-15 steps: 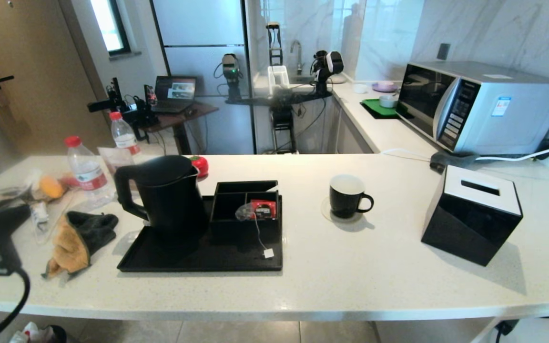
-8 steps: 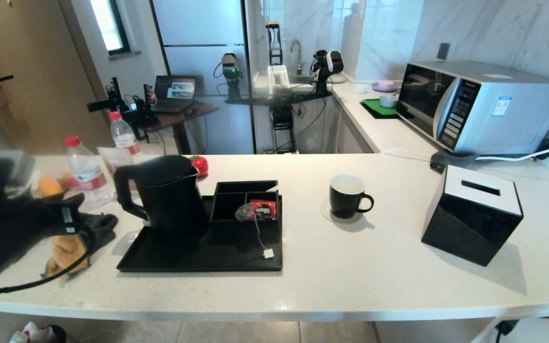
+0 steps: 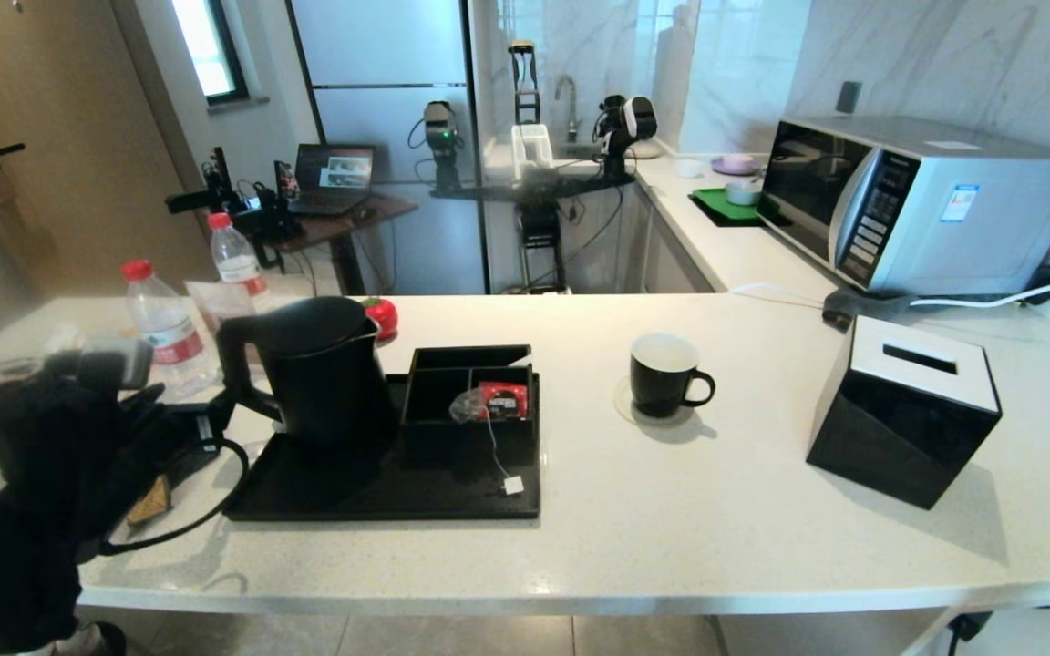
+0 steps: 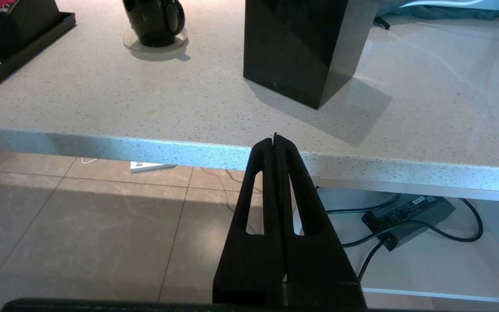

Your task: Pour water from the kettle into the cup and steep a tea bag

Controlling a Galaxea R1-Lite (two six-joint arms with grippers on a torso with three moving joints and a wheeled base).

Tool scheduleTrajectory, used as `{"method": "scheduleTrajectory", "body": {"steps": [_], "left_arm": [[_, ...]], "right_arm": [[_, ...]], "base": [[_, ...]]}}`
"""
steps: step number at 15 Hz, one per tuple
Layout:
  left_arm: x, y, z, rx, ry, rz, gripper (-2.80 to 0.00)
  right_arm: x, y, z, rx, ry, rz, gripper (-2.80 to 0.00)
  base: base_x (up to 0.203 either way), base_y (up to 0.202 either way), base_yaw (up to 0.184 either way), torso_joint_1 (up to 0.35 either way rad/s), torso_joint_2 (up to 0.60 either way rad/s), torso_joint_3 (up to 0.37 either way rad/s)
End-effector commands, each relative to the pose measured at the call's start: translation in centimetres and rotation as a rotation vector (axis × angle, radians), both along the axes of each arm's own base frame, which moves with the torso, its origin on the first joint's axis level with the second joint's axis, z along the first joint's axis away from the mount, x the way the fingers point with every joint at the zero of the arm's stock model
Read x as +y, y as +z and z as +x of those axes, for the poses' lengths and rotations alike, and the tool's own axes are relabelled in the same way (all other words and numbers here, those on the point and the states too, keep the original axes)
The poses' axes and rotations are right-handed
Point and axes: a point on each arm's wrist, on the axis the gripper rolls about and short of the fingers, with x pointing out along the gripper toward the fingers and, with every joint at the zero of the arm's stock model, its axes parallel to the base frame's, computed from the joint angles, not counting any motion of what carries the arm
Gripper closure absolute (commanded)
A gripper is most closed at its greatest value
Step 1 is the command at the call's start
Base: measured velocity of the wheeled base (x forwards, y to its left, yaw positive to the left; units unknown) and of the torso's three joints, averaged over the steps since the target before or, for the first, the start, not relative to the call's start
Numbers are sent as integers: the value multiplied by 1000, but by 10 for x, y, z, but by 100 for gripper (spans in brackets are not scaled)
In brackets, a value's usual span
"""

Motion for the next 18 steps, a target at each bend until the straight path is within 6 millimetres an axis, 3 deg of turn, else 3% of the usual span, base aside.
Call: {"method": "scheduleTrajectory", "body": {"steps": [1, 8, 18], "left_arm": [[2, -18, 9, 24, 1, -4, -280], [8, -23, 45, -39, -1, 5, -280], [7, -29, 75, -89, -29, 9, -280]], "right_arm": [[0, 0, 0, 1, 1, -1, 0], [0, 0, 0, 1, 1, -1, 0], [0, 0, 0, 1, 1, -1, 0]], "base": [[0, 0, 0, 0, 0, 0], [0, 0, 0, 0, 0, 0], [0, 0, 0, 0, 0, 0]]}}
